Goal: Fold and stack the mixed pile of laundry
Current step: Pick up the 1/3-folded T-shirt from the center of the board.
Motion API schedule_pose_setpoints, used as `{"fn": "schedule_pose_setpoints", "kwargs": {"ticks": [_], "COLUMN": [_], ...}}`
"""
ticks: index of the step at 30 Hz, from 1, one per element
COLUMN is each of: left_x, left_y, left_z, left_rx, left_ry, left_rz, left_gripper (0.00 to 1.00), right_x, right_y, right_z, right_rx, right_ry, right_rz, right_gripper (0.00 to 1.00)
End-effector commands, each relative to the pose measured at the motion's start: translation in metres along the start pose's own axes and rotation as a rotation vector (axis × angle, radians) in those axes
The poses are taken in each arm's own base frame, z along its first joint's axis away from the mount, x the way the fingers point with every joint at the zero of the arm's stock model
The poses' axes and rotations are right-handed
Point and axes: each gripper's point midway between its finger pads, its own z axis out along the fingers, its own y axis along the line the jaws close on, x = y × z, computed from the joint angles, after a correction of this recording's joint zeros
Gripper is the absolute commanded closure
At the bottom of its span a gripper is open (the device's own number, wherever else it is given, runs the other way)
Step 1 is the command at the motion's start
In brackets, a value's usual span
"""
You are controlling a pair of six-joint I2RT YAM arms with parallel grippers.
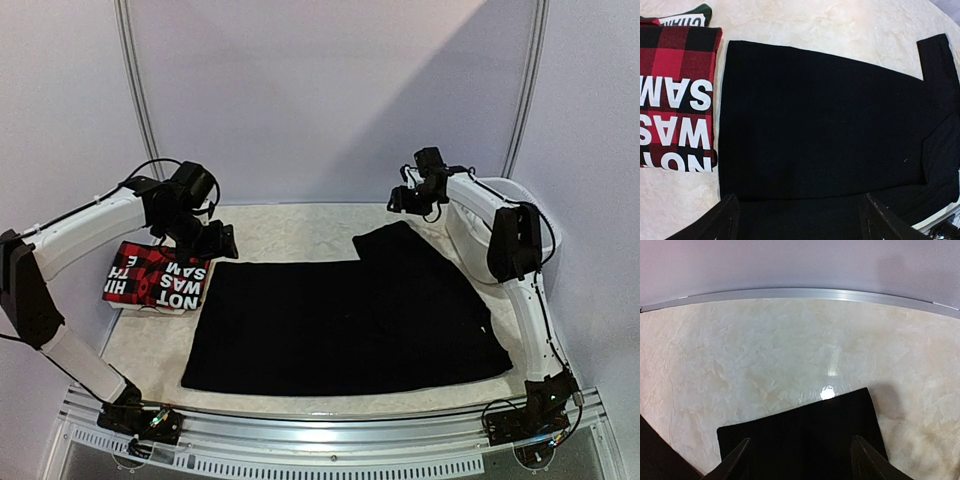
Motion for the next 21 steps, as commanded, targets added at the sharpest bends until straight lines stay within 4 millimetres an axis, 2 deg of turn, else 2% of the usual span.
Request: {"fn": "schedule_pose_setpoints", "kwargs": {"ticks": [1,8,16,21], "left_x": [-0.001,-0.001,-0.005,-0.008], "left_y": [-0.011,-0.012,-0.021,-0.024], "left_z": [0.004,0.016,0.027,0.030], "left_rx": [0.016,-0.003,0.006,0.004], "left_ry": [0.026,0.052,0.089,0.094], "left_rz": [0.028,0.023,0.030,0.035], "left_gripper": [0.16,0.17,0.18,0.18], "right_x": [-0.010,-0.001,0.005,0.024], "right_y": [-0.016,-0.039,-0.061,-0.067], "right_z": [0.028,0.055,0.068,0.075], "right_rx": [-0.007,-0.026,-0.015,0.001], "right_ry": [-0.069,-0.068,-0.071,-0.007], "right_rz": [0.097,0.207,0.293,0.329], "right_gripper": [0.36,0.39,0.41,0.43]}}
